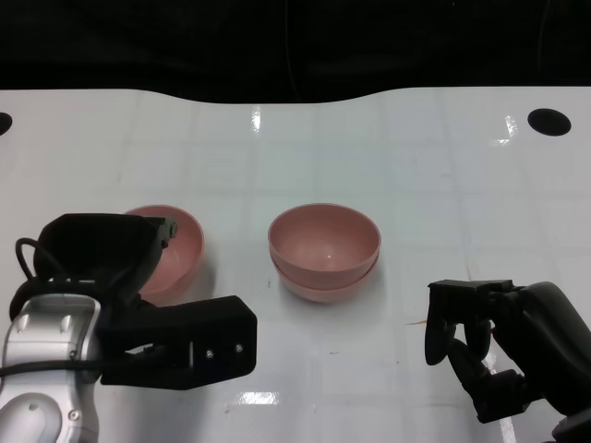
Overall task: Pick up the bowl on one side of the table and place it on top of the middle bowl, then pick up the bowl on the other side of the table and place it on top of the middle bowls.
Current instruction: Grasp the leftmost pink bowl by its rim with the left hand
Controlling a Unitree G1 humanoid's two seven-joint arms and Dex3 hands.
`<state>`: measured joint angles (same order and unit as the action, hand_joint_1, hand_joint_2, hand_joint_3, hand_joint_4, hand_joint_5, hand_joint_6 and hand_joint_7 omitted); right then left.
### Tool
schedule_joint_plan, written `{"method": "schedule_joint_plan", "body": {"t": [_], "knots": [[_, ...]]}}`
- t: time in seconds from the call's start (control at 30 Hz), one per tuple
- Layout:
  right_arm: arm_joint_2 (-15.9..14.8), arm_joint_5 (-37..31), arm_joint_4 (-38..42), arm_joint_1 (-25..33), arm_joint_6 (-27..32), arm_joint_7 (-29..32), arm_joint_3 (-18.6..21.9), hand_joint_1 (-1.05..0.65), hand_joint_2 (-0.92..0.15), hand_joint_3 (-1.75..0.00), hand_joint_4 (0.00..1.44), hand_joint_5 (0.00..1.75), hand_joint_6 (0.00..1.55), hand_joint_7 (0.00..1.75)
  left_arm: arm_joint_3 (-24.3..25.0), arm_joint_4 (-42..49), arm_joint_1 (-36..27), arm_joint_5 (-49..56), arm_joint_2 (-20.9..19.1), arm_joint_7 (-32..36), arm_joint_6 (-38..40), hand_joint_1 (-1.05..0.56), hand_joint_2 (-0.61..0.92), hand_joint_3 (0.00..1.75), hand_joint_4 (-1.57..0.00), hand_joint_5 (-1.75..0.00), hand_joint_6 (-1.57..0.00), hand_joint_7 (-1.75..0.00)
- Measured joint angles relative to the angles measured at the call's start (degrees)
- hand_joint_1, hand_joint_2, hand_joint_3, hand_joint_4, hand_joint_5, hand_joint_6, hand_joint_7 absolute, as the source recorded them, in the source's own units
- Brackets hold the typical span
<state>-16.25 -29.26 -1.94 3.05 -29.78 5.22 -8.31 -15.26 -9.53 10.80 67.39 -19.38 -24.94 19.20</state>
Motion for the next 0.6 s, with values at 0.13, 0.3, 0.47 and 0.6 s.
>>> {"method": "schedule_joint_plan", "body": {"t": [0.13, 0.3, 0.47, 0.6], "knots": [[0.0, 0.0, -0.7, 0.0, 0.5, -0.5, 0.0, -0.09, -0.14, -1.65, 0.96, 1.75, 0.78, 1.59, -1.0, 4.7, 2.6, -0.4, 0.7, 0.1, 1.2, -0.58, 0.87, 0.00, -0.64, -0.12, -0.50, 0.00], [0.0, 0.0, -0.9, 0.0, 0.9, -0.7, 0.0, -0.09, -0.14, -1.66, 0.96, 1.75, 0.78, 1.59, -2.6, 10.4, 5.6, -0.9, 1.1, 0.5, 1.9, -0.58, 0.90, 0.01, -0.65, -0.10, -0.50, 0.00], [0.0, 0.0, -1.0, 0.0, 0.9, -0.7, 0.0, -0.09, -0.13, -1.66, 0.96, 1.75, 0.79, 1.58, -4.0, 16.6, 7.6, -3.2, 1.6, 3.2, 1.5, -0.48, 0.90, 0.00, -0.81, -0.17, -0.57, -0.03], [0.0, -0.1, -0.9, 0.0, 0.9, -0.7, 0.0, -0.09, -0.13, -1.66, 0.96, 1.75, 0.79, 1.56, -5.0, 22.6, 8.8, -6.1, 1.6, 8.7, -1.1, -0.36, 0.92, 0.00, -0.69, -1.30, -0.77, -0.02]]}}
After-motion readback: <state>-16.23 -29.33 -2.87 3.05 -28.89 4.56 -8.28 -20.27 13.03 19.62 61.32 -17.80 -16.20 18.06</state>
